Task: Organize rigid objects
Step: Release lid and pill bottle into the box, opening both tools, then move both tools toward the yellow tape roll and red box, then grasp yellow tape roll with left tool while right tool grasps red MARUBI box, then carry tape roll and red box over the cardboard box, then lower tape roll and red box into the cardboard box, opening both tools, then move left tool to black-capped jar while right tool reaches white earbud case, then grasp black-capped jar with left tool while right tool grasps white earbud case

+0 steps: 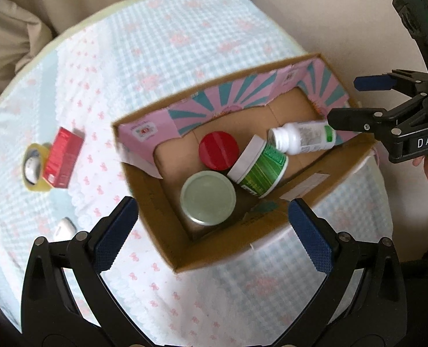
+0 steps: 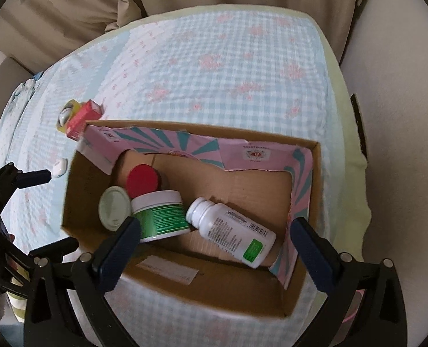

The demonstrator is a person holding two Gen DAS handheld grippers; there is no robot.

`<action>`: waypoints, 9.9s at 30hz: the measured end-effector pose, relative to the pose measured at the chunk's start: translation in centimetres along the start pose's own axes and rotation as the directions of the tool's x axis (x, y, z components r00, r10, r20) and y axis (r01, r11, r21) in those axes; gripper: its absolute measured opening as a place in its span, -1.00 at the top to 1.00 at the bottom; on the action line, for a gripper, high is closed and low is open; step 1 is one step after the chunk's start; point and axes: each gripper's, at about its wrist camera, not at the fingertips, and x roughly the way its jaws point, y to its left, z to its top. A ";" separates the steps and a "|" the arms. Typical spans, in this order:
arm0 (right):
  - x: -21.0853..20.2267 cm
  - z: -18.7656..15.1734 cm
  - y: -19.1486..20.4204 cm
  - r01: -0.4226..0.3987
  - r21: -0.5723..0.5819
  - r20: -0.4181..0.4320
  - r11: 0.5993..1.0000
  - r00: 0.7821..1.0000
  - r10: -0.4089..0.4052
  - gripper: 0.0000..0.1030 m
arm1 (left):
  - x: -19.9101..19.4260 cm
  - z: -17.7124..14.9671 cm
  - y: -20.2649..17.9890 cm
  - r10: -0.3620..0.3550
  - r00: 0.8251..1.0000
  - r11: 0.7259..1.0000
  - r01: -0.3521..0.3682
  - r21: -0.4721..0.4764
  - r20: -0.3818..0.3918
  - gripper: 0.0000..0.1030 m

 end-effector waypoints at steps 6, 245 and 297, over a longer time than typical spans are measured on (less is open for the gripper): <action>-5.0 0.5 2.9 0.032 -0.044 0.033 0.999 0.999 -0.030 -1.00 | -5.8 -1.4 1.6 0.009 0.997 0.999 -0.006 -0.037 0.080 -1.00; -13.7 -0.9 18.0 0.195 0.363 0.173 0.911 0.947 -0.271 -0.97 | -18.7 -8.2 18.4 0.183 0.943 0.980 -0.154 -0.124 0.279 -1.00; 24.6 4.0 41.1 0.072 -0.137 -0.003 0.988 0.997 -0.073 -0.62 | 13.1 0.2 38.7 0.009 0.992 0.990 0.010 0.144 -0.129 -0.74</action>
